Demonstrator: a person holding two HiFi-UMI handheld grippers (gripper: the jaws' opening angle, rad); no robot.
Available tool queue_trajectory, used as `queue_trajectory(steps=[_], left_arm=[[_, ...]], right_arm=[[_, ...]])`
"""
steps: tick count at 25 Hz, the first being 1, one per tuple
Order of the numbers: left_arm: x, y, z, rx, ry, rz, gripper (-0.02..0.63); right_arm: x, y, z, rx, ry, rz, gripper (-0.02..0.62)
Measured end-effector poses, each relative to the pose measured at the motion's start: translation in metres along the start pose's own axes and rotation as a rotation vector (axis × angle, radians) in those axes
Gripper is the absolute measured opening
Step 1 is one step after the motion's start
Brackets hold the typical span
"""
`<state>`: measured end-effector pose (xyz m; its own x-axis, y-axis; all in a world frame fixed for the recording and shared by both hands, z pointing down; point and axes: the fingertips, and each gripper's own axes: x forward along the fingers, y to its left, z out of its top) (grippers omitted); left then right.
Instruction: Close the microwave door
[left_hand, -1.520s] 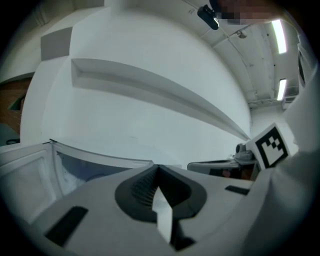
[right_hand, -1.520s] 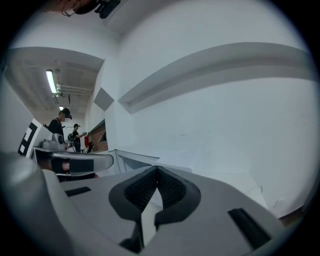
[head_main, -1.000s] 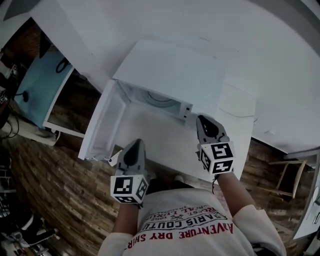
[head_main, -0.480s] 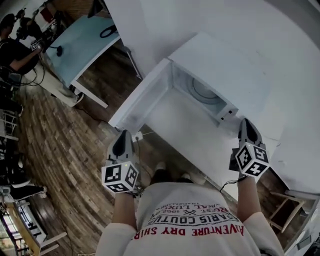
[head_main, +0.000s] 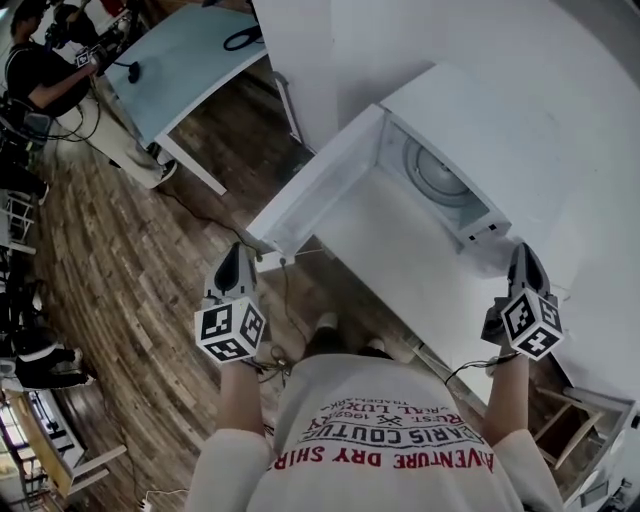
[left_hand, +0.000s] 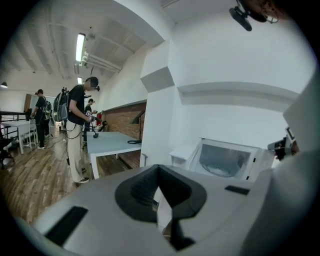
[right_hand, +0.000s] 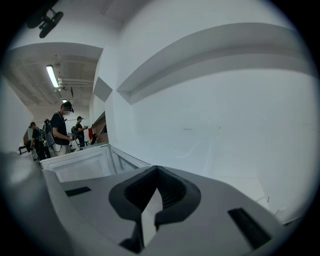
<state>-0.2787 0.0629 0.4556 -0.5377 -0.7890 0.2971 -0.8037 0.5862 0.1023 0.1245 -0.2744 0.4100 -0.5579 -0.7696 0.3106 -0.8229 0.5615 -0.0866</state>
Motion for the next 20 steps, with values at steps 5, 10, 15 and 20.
queue_trajectory(steps=[5,10,15,20], left_arm=[[0.022,0.001,-0.007,0.028,0.029,-0.046,-0.005],[0.037,0.005,-0.004,0.022,0.037,-0.066,-0.005],[0.035,0.008,-0.012,0.000,0.061,-0.059,-0.005],[0.032,-0.004,-0.016,0.004,0.071,-0.070,-0.005]], right_arm=[[0.000,0.000,0.000,0.011,-0.002,-0.035,0.009],[-0.001,0.001,0.001,0.012,-0.002,-0.069,0.009],[0.002,0.005,0.000,0.015,0.001,-0.050,0.009],[0.000,0.001,-0.001,0.015,-0.002,-0.047,0.009]])
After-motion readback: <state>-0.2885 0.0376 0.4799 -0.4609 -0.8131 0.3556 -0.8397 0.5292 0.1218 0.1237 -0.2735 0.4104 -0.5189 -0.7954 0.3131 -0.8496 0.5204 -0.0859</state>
